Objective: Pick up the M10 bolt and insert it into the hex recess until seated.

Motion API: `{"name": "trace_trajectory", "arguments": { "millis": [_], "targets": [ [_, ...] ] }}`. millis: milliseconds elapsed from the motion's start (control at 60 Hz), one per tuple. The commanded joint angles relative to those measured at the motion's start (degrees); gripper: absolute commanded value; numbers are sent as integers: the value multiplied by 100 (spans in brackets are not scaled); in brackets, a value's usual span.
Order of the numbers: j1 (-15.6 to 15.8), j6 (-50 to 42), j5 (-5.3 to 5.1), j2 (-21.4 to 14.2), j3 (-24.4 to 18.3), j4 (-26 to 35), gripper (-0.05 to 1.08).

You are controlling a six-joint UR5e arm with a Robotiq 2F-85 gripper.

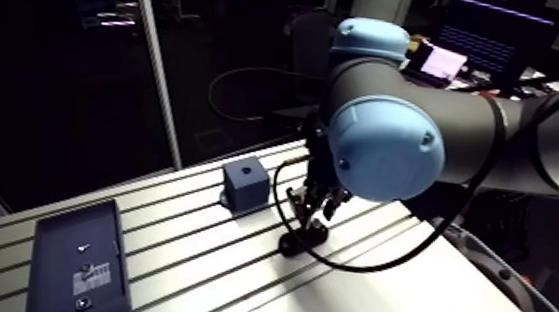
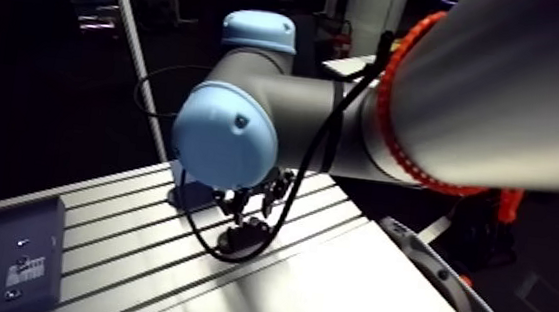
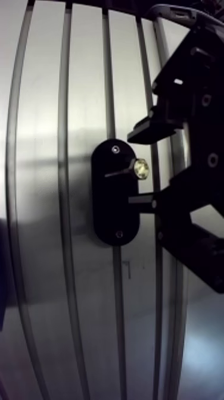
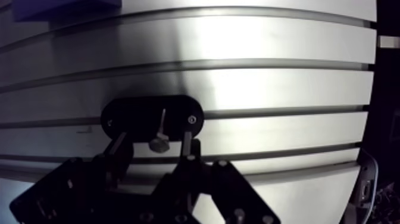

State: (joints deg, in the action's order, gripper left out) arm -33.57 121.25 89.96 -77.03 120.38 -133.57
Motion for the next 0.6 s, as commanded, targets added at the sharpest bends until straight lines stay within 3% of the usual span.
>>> {"name": "trace_trajectory", "arguments": {
  "millis": [17, 600],
  "targets": [
    [0, -53, -1, 9, 26, -26, 47],
    [-18, -78, -1, 52, 17, -34, 51]
  ]
}}
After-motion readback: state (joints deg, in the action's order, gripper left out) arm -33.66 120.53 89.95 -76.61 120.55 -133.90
